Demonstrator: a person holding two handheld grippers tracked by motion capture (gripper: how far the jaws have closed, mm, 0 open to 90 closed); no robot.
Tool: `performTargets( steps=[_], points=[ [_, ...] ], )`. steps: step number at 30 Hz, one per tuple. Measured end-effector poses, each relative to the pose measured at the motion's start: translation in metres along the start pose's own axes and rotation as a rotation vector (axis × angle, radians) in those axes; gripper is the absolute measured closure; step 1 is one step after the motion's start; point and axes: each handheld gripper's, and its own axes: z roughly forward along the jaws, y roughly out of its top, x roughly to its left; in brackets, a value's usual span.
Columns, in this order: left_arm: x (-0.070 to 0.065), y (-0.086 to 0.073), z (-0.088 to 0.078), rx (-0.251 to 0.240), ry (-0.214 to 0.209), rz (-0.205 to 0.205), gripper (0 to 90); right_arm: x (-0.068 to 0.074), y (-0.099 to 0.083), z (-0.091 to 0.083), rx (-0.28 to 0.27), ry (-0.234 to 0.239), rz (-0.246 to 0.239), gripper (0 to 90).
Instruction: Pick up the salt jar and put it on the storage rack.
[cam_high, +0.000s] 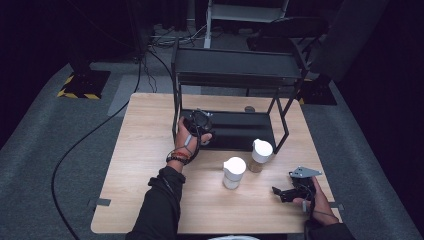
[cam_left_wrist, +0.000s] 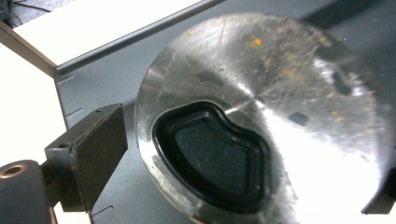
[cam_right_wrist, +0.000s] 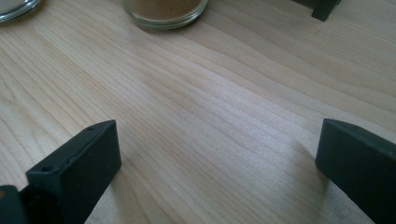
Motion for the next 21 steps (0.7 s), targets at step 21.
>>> performTargets(
  steps=[21],
  points=[
    [0.003, -0.006, -0.03, -0.055, 0.015, 0.044, 3.1, 0.0, 0.0, 0.0, 0.0, 0.0, 0.001, 0.1]
  ],
)
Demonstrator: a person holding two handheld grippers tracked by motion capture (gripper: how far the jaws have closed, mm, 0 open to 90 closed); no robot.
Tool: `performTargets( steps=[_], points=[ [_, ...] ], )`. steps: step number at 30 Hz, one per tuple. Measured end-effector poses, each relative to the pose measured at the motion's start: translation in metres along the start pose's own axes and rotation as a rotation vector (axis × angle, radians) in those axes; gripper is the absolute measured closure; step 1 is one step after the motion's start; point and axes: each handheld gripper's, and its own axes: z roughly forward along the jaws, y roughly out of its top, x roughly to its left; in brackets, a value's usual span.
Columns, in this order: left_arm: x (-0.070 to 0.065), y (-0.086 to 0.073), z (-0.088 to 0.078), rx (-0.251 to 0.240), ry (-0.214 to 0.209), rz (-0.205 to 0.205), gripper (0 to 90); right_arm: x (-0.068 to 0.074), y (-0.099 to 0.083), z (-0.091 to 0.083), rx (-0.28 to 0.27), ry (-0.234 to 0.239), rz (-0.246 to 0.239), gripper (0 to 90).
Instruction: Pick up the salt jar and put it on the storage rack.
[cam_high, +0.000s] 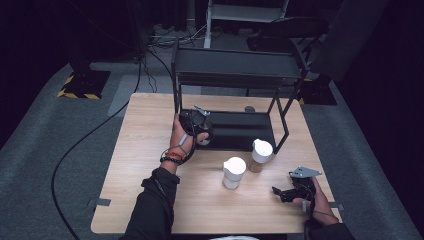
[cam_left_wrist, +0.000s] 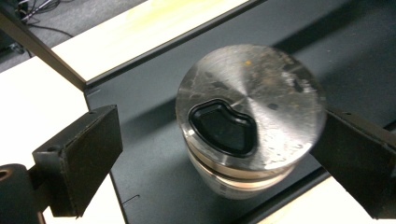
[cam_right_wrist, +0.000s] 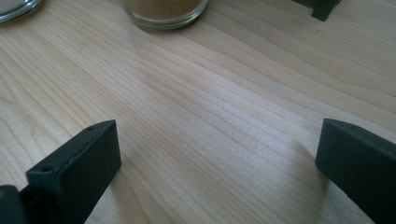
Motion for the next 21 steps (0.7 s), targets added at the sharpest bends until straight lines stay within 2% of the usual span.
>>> performTargets(
  steps=[5, 13, 21],
  points=[
    [-0.002, -0.001, -0.007, -0.015, -0.007, 0.022, 3.1, 0.0, 0.0, 0.0, 0.0, 0.0, 0.0, 0.1],
    [-0.01, -0.004, -0.024, -0.05, -0.005, 0.085, 3.1, 0.0, 0.0, 0.0, 0.0, 0.0, 0.0, 0.1],
    [-0.017, -0.015, -0.037, -0.075, 0.001, 0.143, 3.0, 0.0, 0.0, 0.0, 0.0, 0.0, 0.0, 0.1]
  ],
)
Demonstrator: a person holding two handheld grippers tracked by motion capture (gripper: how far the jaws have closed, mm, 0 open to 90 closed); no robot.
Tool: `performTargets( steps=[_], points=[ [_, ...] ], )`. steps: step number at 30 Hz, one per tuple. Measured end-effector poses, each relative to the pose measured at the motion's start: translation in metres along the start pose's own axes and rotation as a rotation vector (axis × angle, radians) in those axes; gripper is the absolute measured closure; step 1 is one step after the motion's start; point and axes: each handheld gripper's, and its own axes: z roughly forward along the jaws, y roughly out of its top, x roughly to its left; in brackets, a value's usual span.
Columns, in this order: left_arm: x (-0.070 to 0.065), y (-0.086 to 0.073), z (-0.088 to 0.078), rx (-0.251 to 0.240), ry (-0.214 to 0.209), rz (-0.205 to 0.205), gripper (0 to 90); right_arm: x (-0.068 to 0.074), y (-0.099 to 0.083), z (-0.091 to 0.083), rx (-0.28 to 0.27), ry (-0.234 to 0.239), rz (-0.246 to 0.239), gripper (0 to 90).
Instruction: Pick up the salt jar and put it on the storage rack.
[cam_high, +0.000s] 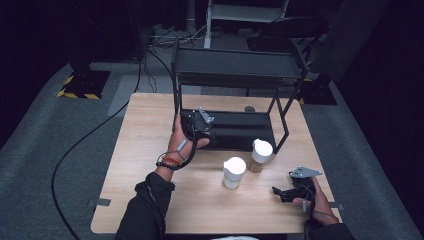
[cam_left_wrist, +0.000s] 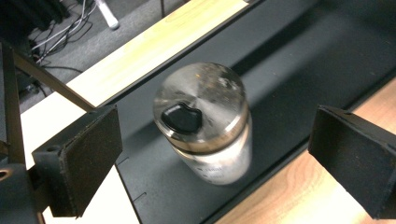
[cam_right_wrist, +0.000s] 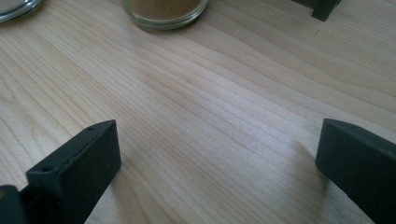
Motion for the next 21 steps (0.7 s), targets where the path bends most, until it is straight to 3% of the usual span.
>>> performTargets(
  steps=[10, 21],
  points=[
    [-0.01, -0.014, -0.019, -0.025, -0.009, 0.077, 3.0, 0.0, 0.0, 0.0, 0.001, 0.0, -0.001, 0.0],
    [-0.014, -0.03, -0.033, -0.034, -0.02, 0.105, 3.0, 0.0, 0.0, 0.0, 0.001, -0.001, 0.0, 0.1]
  ],
)
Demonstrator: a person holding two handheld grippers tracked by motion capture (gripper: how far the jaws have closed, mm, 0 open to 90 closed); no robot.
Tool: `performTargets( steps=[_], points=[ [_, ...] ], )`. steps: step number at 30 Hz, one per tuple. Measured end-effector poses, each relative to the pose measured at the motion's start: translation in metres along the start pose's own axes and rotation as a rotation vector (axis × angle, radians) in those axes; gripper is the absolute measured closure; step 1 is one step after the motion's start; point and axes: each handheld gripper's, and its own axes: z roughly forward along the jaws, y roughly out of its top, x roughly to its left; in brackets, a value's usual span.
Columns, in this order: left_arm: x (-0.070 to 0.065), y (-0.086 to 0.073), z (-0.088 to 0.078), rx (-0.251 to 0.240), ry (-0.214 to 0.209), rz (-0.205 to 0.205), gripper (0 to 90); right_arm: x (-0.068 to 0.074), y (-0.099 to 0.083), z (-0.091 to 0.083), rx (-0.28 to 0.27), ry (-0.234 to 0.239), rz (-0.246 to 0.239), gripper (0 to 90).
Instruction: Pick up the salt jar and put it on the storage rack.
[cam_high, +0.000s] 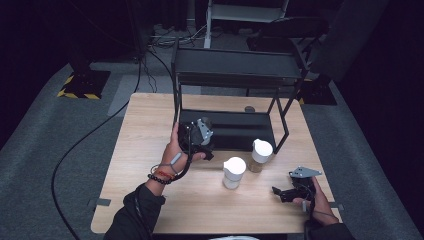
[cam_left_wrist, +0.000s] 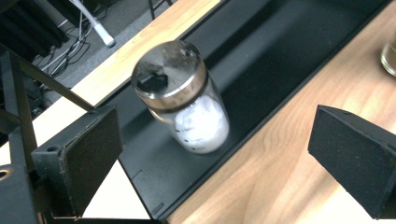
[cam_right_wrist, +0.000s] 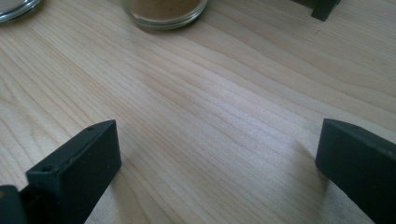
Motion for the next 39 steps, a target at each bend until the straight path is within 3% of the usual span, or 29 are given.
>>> performTargets(
  steps=[19, 21, 39],
  points=[
    [-0.018, -0.042, -0.014, 0.017, 0.037, 0.068, 3.0, 0.0, 0.0, 0.0, 0.0, 0.0, 0.001, 0.1],
    [-0.02, -0.048, -0.016, 0.015, 0.053, 0.068, 3.1, 0.0, 0.0, 0.0, 0.0, 0.0, 0.001, 0.1],
    [-0.018, -0.095, -0.03, 0.029, 0.044, 0.033, 2.9, 0.0, 0.0, 0.0, 0.0, -0.002, 0.002, 0.1]
  ],
)
